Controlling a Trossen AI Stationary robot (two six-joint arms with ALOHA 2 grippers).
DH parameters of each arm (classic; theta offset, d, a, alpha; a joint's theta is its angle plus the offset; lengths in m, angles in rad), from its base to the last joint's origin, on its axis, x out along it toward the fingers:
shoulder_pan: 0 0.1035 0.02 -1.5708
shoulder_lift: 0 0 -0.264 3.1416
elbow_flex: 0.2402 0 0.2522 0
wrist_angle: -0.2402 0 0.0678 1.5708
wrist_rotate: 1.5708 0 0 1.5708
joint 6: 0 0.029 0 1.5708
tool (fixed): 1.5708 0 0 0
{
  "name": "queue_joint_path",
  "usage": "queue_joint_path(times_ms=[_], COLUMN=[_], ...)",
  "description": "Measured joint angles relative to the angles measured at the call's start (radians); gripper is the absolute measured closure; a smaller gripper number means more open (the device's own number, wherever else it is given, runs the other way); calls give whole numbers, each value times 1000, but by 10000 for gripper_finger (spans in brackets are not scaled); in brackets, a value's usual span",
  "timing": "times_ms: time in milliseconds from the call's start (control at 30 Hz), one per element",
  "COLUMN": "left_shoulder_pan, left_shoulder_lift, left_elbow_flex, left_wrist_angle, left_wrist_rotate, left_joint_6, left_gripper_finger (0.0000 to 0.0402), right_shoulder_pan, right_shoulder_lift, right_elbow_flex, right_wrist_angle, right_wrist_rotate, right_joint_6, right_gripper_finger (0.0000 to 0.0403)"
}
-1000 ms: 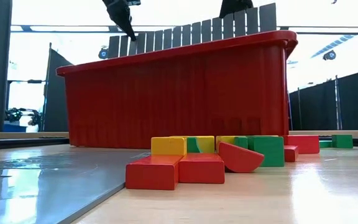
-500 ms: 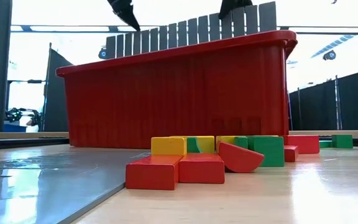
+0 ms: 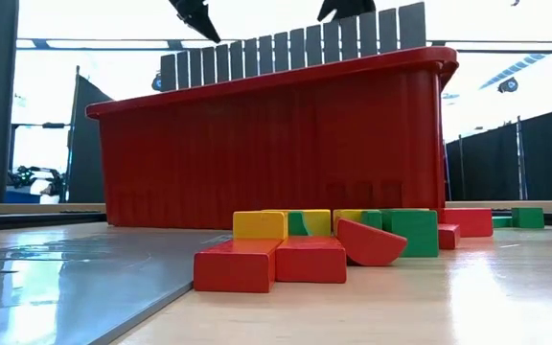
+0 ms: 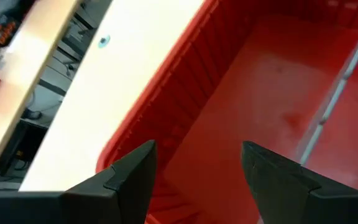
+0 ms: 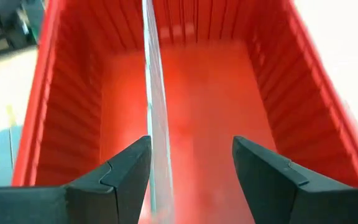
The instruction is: Sort blocks
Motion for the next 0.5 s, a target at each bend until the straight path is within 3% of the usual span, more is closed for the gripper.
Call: queue_joint_path(times_ms=[133,233,333,433,500], left_shoulder_pan=[0,0,8,28,45], left_shoulder_lift=[-2,-3,-11,-23,-29], left_elbow_flex=[0,0,0,0,0], left_wrist_angle=[36,37,39,58,74], left_wrist_rotate=[12,19,38,55,80], left_joint_6=[-7,-30,-50,-74,-98], left_gripper_finger=[185,214,278,365,390], right_shoulder_pan=[0,0,0,0,0], right_shoulder_lift=[0,-1,-1,-2,-5], right_elbow_flex=[0,0,0,0,0], right_wrist_angle=[97,102,102,107,112], right_wrist_rotate=[51,108,127,126,126], right_joint_6=[-41,-83,-96,-121,-135], right_gripper_finger=[195,213,270,352,389])
